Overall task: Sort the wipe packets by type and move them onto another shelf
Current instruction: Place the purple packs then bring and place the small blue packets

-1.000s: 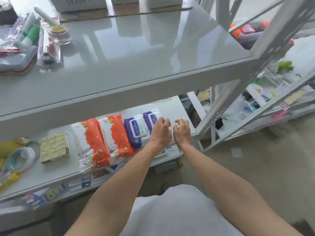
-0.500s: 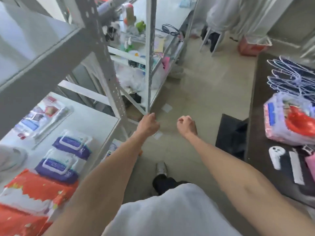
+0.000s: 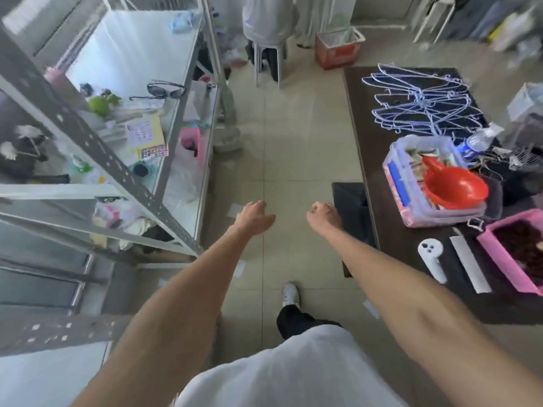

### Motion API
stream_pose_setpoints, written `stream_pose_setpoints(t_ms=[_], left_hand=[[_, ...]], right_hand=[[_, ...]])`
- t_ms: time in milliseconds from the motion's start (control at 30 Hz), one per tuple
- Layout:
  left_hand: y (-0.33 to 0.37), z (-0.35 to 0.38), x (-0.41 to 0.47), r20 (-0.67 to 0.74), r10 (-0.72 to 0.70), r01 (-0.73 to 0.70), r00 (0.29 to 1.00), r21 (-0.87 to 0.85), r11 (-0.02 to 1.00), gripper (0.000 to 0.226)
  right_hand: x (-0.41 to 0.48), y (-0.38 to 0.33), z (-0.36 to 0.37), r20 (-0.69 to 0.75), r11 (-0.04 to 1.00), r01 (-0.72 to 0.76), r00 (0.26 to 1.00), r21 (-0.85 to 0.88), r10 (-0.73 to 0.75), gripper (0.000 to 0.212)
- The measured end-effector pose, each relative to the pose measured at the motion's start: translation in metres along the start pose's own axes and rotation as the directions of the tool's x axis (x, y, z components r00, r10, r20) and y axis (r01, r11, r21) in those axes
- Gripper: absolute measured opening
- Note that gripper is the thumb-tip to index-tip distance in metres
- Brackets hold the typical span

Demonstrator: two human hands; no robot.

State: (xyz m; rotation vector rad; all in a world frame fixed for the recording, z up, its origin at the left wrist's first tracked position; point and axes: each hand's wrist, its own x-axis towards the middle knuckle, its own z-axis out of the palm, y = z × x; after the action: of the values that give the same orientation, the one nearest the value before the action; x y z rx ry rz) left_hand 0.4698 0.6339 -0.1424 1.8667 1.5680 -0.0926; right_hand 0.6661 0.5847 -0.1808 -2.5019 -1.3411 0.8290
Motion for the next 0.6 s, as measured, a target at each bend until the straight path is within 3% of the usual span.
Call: stream_pose_setpoints(t_ms=[133,267,600], left_hand=[[0.041,-0.03,0.073,0.012,-0.015,0.015,1.0,0.002,1.0,0.052],[0.072,-0.061,0.138,-0.012,-0.015,0.014,1.0,-0.002,1.0,0.06],[0.065,-0.143,0.323,0.036,-0.096,0.096,0.995,0.004,0.995,0.053]], right_hand=[[0.07,-0.005,-0.036,0.044,1.0,-0.014,0.999,0.007,0.014,0.029],[0.139,-0.029,-0.069,0.068,0.999,-0.022,0.997,0.033,0.02,0.044],[0.332,-0.143,-0.088,0.132,0.998,0.053,0.99,0.02,-0.055,0.049]])
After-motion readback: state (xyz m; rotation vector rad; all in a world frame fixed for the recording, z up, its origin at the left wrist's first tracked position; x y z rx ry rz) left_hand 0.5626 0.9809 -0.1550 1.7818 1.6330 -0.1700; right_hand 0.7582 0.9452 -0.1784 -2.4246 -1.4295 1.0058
